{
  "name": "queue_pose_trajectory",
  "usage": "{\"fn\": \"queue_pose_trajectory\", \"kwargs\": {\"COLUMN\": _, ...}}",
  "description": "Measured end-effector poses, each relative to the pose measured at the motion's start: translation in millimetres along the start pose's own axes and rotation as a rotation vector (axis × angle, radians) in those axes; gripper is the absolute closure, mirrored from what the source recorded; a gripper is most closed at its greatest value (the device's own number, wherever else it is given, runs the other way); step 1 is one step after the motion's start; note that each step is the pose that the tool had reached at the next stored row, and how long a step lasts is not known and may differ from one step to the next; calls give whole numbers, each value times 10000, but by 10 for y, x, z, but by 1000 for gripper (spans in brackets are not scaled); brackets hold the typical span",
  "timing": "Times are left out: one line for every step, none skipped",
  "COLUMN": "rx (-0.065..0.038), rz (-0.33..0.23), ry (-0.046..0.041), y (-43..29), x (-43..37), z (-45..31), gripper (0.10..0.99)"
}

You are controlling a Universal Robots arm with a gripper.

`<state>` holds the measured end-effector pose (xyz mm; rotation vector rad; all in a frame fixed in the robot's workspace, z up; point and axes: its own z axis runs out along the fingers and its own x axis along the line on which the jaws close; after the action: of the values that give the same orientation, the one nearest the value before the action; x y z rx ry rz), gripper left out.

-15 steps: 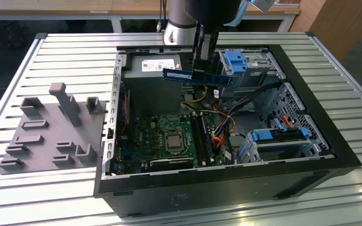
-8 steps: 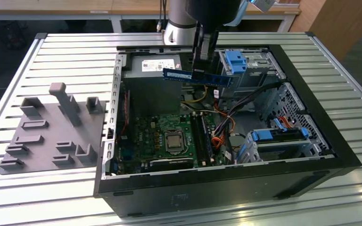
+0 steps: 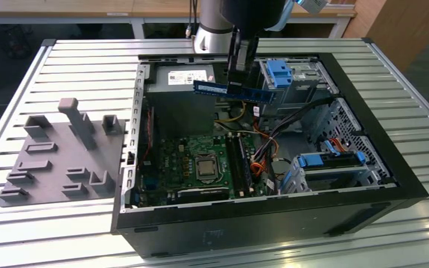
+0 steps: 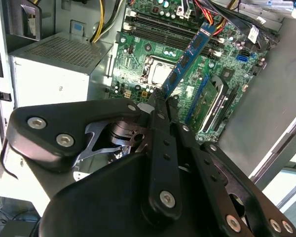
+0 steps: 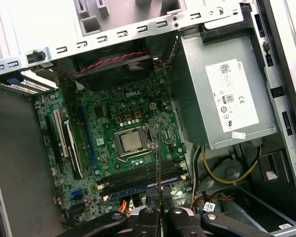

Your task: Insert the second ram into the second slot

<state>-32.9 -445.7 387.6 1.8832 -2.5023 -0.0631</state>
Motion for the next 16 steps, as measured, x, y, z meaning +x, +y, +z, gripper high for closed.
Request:
{"fn": "queue_pose_trajectory", "kwargs": {"rx": 0, "rz": 26, "ry": -1, "y": 0, "x": 0, "z": 0, "gripper": 949}}
{"fn": "queue_pose_trajectory", "kwargs": {"rx": 1, "rz": 52, "ry": -2, "y": 0, "x": 0, "z": 0, "gripper": 949}}
{"fn": "queue_pose_trajectory", "kwargs": {"rx": 1, "rz": 77, "ry": -3, "y": 0, "x": 0, "z": 0, "gripper": 949}}
{"fn": "queue_pose_trajectory", "kwargs": {"rx": 2, "rz": 104, "ry": -4, "y": 0, "x": 0, "z": 0, "gripper": 949}}
{"fn": "queue_pose_trajectory", "kwargs": {"rx": 2, "rz": 129, "ry": -5, "y": 0, "x": 0, "z": 0, "gripper": 949}}
{"fn": "queue_pose_trajectory", "kwargs": {"rx": 2, "rz": 154, "ry": -6, "y": 0, "x": 0, "z": 0, "gripper": 949}}
{"fn": "queue_pose_trajectory", "kwargs": {"rx": 3, "rz": 179, "ry": -7, "y": 0, "x": 0, "z": 0, "gripper": 949}}
{"fn": "queue_pose_trajectory", "kwargs": {"rx": 4, "rz": 205, "ry": -9, "y": 0, "x": 0, "z": 0, "gripper": 949}}
{"fn": "queue_pose_trajectory", "kwargs": {"rx": 4, "rz": 230, "ry": -9, "y": 0, "x": 0, "z": 0, "gripper": 949}}
{"fn": "queue_pose_trajectory", "kwargs": {"rx": 4, "rz": 255, "ry": -10, "y": 0, "x": 0, "z": 0, "gripper": 949}}
{"fn": "queue_pose_trajectory", "kwargs": {"rx": 4, "rz": 280, "ry": -10, "y": 0, "x": 0, "z": 0, "gripper": 949}}
{"fn": "queue_pose_trajectory", "kwargs": {"rx": 5, "rz": 304, "ry": -12, "y": 0, "x": 0, "z": 0, "gripper": 949}}
{"fn": "queue_pose_trajectory", "kwargs": {"rx": 5, "rz": 330, "ry": -13, "y": 0, "x": 0, "z": 0, "gripper": 949}}
{"fn": "queue_pose_trajectory", "kwargs": {"rx": 6, "rz": 354, "ry": -14, "y": 0, "x": 0, "z": 0, "gripper": 949}}
{"fn": "queue_pose_trajectory", "kwargs": {"rx": 6, "rz": 377, "ry": -15, "y": 0, "x": 0, "z": 0, "gripper": 949}}
{"fn": "queue_pose_trajectory", "kwargs": {"rx": 7, "rz": 400, "ry": -16, "y": 0, "x": 0, "z": 0, "gripper": 949}}
